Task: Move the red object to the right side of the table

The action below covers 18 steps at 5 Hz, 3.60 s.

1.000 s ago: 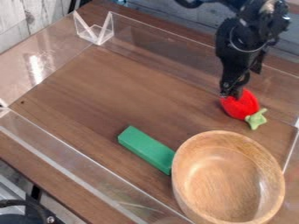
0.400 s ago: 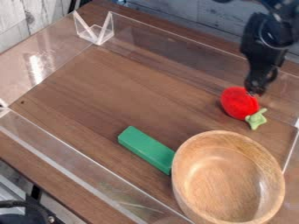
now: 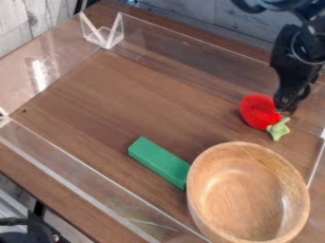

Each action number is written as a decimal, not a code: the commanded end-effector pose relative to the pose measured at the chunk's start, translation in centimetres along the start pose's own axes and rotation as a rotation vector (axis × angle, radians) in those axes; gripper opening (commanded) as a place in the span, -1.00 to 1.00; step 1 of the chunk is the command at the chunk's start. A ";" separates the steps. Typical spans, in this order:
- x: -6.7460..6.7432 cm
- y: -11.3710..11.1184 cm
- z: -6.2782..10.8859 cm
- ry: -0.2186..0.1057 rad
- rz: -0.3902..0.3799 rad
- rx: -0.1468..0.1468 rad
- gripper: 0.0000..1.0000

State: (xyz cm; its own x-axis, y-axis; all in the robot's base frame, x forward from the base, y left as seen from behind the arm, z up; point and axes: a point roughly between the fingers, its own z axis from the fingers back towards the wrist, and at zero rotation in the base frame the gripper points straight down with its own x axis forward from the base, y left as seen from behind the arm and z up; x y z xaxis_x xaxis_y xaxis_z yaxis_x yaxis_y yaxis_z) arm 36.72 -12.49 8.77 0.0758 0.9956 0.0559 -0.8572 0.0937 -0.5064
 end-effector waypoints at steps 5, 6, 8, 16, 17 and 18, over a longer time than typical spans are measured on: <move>1.4 0.2 -1.1 -0.048 0.048 -0.029 -1.00; 0.8 -0.3 -1.0 -0.040 0.015 -0.027 -1.00; 2.3 -0.6 -0.1 -0.086 0.064 -0.028 -1.00; 15.5 -1.2 8.8 -0.165 0.337 -0.097 1.00; 18.7 0.9 8.7 -0.220 0.475 -0.068 1.00; 21.0 2.4 8.1 -0.273 0.586 -0.064 1.00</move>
State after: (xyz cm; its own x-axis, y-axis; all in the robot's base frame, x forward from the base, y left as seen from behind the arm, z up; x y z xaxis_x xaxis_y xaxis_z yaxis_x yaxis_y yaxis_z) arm 32.01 8.45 14.02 -0.5273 0.8496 -0.0128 -0.7182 -0.4537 -0.5276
